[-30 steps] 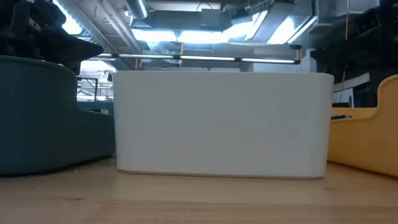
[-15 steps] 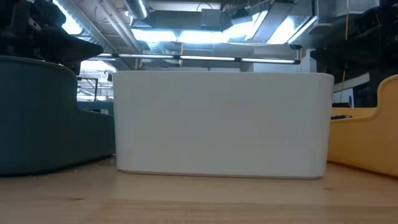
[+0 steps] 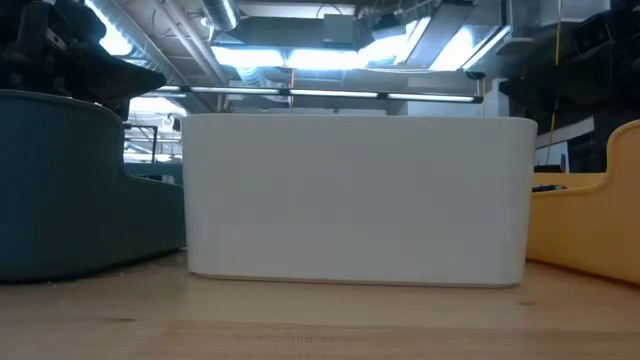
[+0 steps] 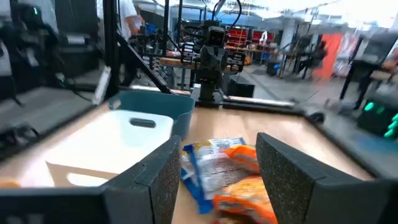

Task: Sort Maruchan noodles
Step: Put the top blue noodle pack into the blue bin

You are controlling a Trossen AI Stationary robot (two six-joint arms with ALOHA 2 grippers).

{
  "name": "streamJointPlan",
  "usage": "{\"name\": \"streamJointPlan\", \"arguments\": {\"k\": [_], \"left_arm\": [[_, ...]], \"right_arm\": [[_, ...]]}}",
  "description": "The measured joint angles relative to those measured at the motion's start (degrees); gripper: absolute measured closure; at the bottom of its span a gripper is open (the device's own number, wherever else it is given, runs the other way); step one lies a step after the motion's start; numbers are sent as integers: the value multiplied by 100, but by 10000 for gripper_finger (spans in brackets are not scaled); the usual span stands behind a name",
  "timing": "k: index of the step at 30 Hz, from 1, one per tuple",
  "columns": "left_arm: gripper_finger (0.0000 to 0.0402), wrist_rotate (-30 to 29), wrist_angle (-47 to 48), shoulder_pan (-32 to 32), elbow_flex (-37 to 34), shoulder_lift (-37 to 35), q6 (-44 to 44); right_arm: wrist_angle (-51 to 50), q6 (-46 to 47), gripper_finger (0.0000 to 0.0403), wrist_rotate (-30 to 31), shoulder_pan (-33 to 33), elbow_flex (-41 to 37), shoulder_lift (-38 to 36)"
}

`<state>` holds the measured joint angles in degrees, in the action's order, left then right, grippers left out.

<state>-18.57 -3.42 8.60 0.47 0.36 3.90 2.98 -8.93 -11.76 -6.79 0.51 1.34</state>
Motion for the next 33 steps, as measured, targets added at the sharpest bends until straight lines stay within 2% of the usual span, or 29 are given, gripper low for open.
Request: {"name": "streamJointPlan", "arguments": {"k": [3,11,13,17,20,23,25,28,33], "left_arm": [[401,0,0,0,0,-2,0],[401,0,0,0,0,0,0],[401,0,2,0,0,-2,0],[401,-56,0,2,0,-1,0],[401,-142,-62,2,0,0,117],[401,-138,-431,2,1,0,774],[401,-153,-758,2,2,-2,1289],[401,-261,-1348,0,3,-1,1790],[401,-439,-1898,2,4,-1,2388]], "right_arm": [[-12,-598,207,162,0,0,0],[3,-584,207,67,0,0,0],[17,-54,207,-62,0,0,2],[140,1821,207,-496,0,0,2],[275,3437,207,-469,2,0,2],[602,4943,207,-170,1,-2,0],[816,5443,207,310,2,-2,1],[1172,5974,207,1182,2,-2,0],[1318,6120,207,2451,2,-2,0]]}}
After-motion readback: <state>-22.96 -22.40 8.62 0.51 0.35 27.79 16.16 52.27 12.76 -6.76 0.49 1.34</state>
